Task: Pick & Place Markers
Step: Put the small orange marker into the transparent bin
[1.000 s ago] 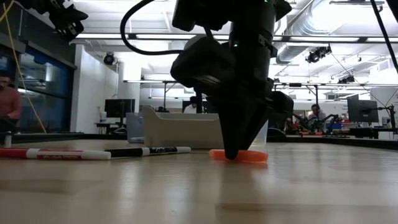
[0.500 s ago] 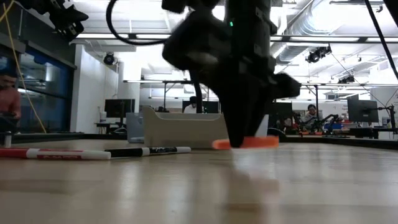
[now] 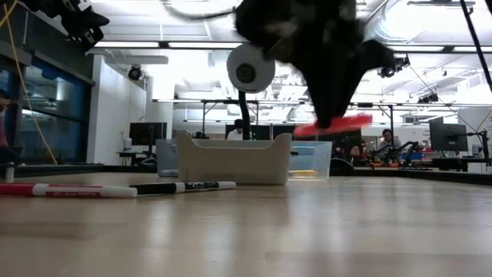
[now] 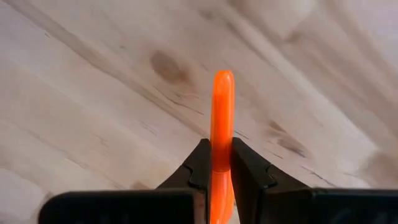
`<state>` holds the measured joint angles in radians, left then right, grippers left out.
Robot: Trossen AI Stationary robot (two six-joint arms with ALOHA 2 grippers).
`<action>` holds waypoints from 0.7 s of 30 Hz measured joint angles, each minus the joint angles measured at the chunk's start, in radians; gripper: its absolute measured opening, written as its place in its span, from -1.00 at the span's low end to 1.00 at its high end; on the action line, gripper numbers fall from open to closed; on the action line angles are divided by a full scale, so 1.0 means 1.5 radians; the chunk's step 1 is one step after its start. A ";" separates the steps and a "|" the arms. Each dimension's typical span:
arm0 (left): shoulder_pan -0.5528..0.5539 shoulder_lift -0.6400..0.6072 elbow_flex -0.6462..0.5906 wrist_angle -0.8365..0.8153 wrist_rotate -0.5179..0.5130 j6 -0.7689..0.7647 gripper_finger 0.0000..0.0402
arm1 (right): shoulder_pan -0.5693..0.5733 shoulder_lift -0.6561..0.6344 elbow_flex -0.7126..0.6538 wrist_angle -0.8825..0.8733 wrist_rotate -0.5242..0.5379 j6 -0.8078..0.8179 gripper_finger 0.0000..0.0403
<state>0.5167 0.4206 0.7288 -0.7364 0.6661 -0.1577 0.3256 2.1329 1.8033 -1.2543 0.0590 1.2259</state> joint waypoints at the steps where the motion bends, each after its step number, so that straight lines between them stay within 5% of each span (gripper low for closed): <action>1: 0.000 0.000 0.000 0.000 0.000 0.000 -0.05 | 0.004 -0.014 -0.007 -0.009 0.014 0.011 -0.86; 9: 0.000 0.000 0.000 0.000 -0.001 0.003 -0.05 | 0.035 -0.173 -0.109 -0.003 0.135 0.103 -0.85; 21: 0.000 0.000 0.000 0.001 -0.017 0.003 -0.05 | 0.015 -0.401 -0.413 0.245 0.219 0.120 -0.84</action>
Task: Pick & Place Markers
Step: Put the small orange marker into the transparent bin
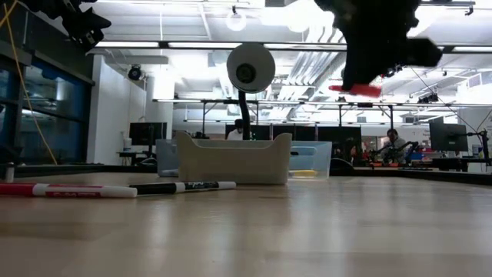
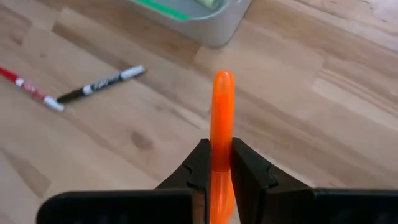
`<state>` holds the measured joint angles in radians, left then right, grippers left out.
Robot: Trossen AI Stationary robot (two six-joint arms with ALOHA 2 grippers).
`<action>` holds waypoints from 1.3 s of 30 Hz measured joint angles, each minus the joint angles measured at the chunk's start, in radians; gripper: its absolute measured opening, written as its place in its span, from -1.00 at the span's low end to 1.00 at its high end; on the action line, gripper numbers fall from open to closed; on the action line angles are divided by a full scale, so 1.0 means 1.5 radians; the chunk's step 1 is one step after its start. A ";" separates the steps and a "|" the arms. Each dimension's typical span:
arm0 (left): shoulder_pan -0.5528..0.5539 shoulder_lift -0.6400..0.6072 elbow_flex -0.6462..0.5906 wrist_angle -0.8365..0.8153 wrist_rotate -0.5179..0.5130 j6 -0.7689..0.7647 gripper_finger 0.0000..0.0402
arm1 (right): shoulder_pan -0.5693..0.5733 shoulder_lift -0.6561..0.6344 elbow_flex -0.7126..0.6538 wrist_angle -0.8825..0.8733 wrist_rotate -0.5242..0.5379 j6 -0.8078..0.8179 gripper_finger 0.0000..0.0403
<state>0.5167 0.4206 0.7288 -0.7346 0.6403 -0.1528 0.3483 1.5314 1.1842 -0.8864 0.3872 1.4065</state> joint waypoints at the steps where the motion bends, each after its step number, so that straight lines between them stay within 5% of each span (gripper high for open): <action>1: 0.000 0.000 0.000 0.000 -0.002 -0.002 -0.05 | -0.007 -0.015 -0.026 0.021 -0.001 -0.002 -0.84; 7: 0.000 0.000 0.000 0.013 -0.021 -0.022 -0.05 | -0.061 -0.090 -0.137 0.134 -0.002 -0.079 -0.83; 13: 0.000 0.001 -0.031 0.138 -0.040 -0.110 -0.05 | -0.132 -0.141 -0.187 0.183 -0.011 -0.198 -0.81; 20: 0.000 0.007 -0.068 0.234 -0.101 -0.187 -0.05 | -0.244 -0.172 -0.188 0.238 -0.049 -0.367 -0.83; 39: 0.000 0.006 -0.068 0.338 -0.228 -0.247 -0.05 | -0.536 -0.160 -0.188 0.362 -0.168 -0.620 -0.79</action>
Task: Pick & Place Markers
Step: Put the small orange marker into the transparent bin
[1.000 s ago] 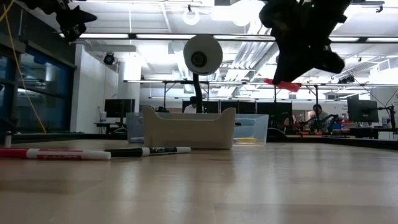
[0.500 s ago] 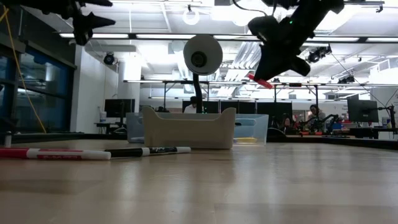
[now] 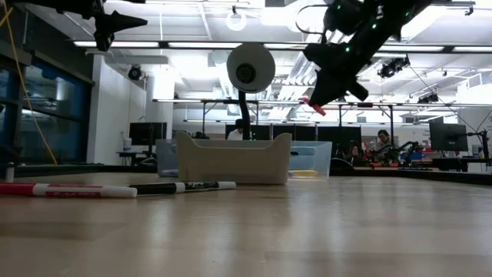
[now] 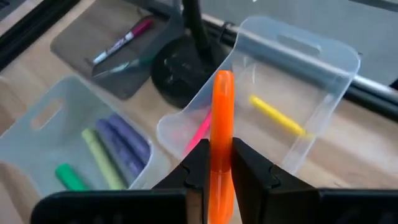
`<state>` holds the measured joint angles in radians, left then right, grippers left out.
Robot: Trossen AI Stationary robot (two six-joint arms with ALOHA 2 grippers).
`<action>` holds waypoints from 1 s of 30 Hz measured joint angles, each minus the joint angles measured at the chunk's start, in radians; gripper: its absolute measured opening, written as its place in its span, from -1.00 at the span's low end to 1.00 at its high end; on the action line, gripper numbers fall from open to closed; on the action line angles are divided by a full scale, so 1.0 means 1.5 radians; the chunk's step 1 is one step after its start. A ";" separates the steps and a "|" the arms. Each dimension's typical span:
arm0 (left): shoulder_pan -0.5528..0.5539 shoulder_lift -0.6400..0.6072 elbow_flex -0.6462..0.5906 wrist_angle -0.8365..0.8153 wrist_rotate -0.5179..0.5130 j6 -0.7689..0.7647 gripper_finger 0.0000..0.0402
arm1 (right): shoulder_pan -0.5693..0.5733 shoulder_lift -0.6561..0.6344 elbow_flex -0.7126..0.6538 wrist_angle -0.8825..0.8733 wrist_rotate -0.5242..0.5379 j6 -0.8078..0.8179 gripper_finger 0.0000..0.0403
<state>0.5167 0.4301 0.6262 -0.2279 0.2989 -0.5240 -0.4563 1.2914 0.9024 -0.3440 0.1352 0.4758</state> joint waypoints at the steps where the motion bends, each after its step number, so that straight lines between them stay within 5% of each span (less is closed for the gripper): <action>1: 0.000 0.000 0.000 0.000 0.000 -0.002 -0.05 | -0.013 0.006 0.000 0.011 -0.010 -0.011 -0.80; 18: 0.000 0.000 0.000 -0.005 -0.004 -0.021 -0.05 | -0.115 0.208 0.000 0.151 -0.094 -0.002 -0.76; 30: 0.000 0.000 0.000 -0.005 -0.013 -0.038 -0.05 | -0.127 0.227 0.000 0.174 -0.107 0.006 -0.75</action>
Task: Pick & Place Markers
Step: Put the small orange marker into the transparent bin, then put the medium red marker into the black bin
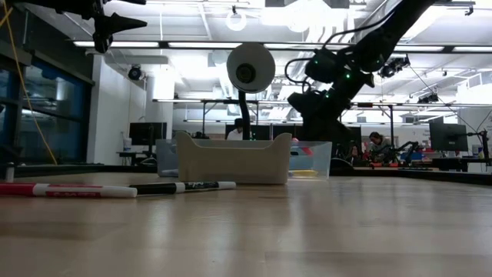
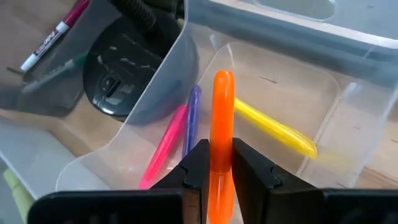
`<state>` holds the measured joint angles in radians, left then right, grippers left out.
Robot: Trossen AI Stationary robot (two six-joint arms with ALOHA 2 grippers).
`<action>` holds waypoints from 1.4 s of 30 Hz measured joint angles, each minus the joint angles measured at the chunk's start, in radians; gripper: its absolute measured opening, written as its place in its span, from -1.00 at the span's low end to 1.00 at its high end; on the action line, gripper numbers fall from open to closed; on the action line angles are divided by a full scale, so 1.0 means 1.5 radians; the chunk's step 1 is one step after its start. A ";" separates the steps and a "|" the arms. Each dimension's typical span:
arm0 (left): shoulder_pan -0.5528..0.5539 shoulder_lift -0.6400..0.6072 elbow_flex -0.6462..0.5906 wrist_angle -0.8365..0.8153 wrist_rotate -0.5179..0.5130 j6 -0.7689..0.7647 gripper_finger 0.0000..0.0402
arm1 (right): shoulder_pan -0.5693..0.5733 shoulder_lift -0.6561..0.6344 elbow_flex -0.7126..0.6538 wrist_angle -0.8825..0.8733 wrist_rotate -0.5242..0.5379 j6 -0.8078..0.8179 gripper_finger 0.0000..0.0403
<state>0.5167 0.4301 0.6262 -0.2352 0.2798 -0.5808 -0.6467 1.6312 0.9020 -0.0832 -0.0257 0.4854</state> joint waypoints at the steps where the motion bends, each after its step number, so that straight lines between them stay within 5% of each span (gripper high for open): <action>1: 0.000 0.000 0.000 0.000 -0.001 0.000 -0.05 | -0.002 0.000 0.000 0.000 0.000 0.003 -0.75; 23: 0.000 0.000 0.001 -0.005 -0.002 -0.001 -0.05 | -0.011 -0.011 0.000 -0.007 -0.095 -0.013 -0.46; 33: 0.000 0.000 0.001 -0.008 0.001 -0.002 -0.05 | -0.006 -0.165 0.000 -0.066 -0.102 -0.073 -0.50; 42: 0.000 0.000 0.001 -0.044 -0.002 -0.003 -0.05 | 0.085 -0.306 0.000 -0.123 -0.074 -0.100 -0.55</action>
<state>0.5167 0.4299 0.6270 -0.3016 0.2771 -0.5850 -0.5198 1.1723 0.9020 -0.2671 -0.1370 0.3353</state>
